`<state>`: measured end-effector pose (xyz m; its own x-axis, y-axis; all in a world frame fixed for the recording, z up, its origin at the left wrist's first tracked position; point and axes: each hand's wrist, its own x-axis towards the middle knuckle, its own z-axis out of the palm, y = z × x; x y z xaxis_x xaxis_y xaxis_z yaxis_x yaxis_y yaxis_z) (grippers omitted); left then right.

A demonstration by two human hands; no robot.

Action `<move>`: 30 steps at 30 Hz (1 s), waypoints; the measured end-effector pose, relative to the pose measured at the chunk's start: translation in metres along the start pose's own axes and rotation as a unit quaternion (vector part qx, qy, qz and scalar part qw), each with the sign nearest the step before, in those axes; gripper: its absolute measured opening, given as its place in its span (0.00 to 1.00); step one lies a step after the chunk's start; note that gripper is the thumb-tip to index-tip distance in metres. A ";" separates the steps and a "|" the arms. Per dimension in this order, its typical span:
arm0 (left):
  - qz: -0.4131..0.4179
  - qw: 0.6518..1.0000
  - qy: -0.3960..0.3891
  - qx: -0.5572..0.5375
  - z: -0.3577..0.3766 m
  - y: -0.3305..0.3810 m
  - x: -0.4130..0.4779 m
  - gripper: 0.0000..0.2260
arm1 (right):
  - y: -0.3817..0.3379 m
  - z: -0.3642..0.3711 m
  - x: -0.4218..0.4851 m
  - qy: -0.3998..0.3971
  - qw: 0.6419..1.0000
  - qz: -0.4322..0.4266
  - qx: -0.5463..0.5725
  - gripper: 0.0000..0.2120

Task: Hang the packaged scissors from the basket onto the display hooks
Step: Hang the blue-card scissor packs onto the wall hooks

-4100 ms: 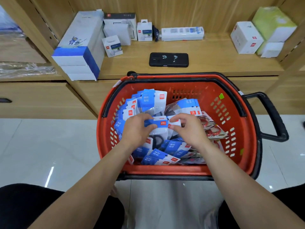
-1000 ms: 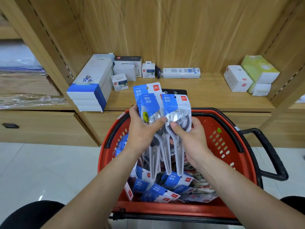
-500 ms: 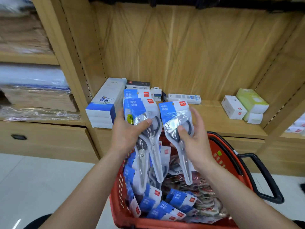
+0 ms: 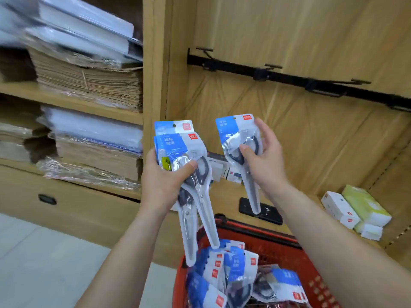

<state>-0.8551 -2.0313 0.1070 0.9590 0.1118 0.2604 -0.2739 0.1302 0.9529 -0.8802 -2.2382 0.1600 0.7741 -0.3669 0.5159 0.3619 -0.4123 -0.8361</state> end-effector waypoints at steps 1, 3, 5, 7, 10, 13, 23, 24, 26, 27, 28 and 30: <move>0.005 1.000 0.011 -0.007 -0.006 0.005 0.006 0.20 | -0.008 0.010 0.011 -0.005 1.000 -0.014 0.001 0.32; 0.007 0.999 0.034 -0.027 -0.019 0.013 0.018 0.21 | -0.025 0.030 0.032 -0.013 0.999 -0.042 0.000 0.32; 0.004 0.998 0.048 -0.035 -0.031 0.014 0.027 0.22 | -0.039 0.049 0.053 -0.014 0.998 -0.064 0.006 0.31; 0.003 0.998 0.053 -0.032 -0.037 0.010 0.033 0.21 | -0.047 0.064 0.072 -0.011 0.997 -0.076 0.009 0.31; 0.005 0.999 0.051 -0.015 -0.039 0.003 0.034 0.20 | -0.050 0.079 0.094 -0.003 0.997 -0.081 0.013 0.32; 0.005 0.999 0.049 -0.009 -0.041 0.000 0.036 0.20 | -0.044 0.090 0.106 -0.010 0.997 -0.074 0.019 0.32; 0.007 0.999 0.049 -0.005 -0.045 -0.003 0.038 0.21 | -0.028 0.107 0.119 0.019 0.997 -0.073 0.011 0.32; 0.007 0.999 0.049 -0.006 -0.045 -0.003 0.038 0.21 | -0.026 0.107 0.118 0.019 0.997 -0.069 0.015 0.32; 0.002 0.999 0.047 -0.009 -0.046 -0.003 0.038 0.21 | -0.022 0.107 0.117 0.018 0.998 -0.056 0.019 0.32; 0.001 0.999 0.047 -0.009 -0.046 -0.003 0.038 0.21 | -0.021 0.108 0.118 0.016 0.998 -0.052 0.013 0.32; 0.001 0.999 0.046 -0.008 -0.047 -0.003 0.037 0.21 | -0.021 0.109 0.120 0.015 0.999 -0.048 0.007 0.32; 0.000 0.999 0.045 -0.007 -0.047 -0.002 0.037 0.21 | -0.021 0.112 0.126 0.013 0.999 -0.044 -0.014 0.31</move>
<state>-0.8222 -1.9811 0.1070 0.9489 0.1992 0.2449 -0.2756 0.1446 0.9503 -0.7323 -2.1821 0.2215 0.7259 -0.3499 0.5922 0.4130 -0.4668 -0.7820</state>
